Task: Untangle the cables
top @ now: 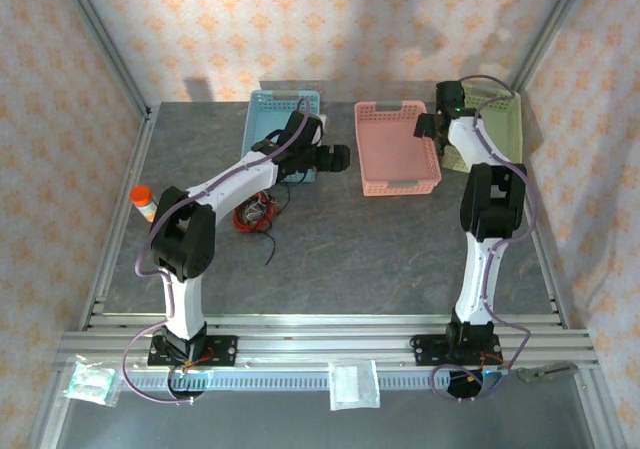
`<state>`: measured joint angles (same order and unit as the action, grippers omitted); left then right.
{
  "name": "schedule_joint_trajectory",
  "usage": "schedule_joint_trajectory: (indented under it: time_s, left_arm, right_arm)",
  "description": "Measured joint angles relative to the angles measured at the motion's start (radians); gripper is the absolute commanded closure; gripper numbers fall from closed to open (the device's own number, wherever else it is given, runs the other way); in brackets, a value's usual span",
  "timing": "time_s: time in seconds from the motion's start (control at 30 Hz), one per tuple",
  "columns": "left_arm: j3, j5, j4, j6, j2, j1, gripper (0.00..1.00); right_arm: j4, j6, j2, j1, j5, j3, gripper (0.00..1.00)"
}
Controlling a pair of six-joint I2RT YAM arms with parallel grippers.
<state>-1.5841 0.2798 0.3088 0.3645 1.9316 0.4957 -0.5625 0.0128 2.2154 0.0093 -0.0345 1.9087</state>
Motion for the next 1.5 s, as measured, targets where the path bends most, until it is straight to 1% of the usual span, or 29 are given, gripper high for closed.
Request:
schedule_joint_trajectory:
  time_s: [0.17,0.27,0.5,0.77,0.9,1.03,1.17,1.37,1.5]
  left_arm:
    - [-0.025,0.000,0.001,-0.005,-0.001,0.000,0.05]
    - [-0.033,0.000,0.001,-0.008,-0.001,0.000,0.05]
    - [-0.033,0.000,0.001,-0.008,-0.001,0.000,0.05]
    - [-0.054,0.000,0.007,-0.008,0.006,0.000,0.06]
    - [-0.072,0.002,0.014,-0.008,0.015,0.000,0.06]
    - [-0.076,0.009,0.016,-0.008,0.021,0.002,0.06]
    - [-0.076,0.019,0.016,-0.008,0.021,0.008,0.06]
    - [-0.076,0.032,0.016,-0.007,0.022,0.027,0.06]
    - [-0.076,0.037,0.014,-0.003,0.032,0.029,0.06]
  right_arm:
    - [-0.060,-0.024,0.052,-0.004,-0.048,0.057,0.14]
    - [-0.102,-0.031,0.052,-0.004,-0.084,0.057,0.15]
    - [-0.158,-0.040,0.036,-0.002,-0.137,0.041,0.23]
    - [-0.196,-0.040,-0.062,0.048,-0.142,-0.100,0.26]
    - [-0.209,-0.037,-0.120,0.074,-0.142,-0.177,0.30]
    - [-0.213,-0.029,-0.177,0.078,-0.143,-0.246,0.34]
    - [-0.216,-0.021,-0.232,0.084,-0.149,-0.307,0.35]
    - [-0.211,-0.014,-0.285,0.117,-0.147,-0.388,0.35]
    - [-0.207,0.002,-0.300,0.130,-0.116,-0.407,0.35]
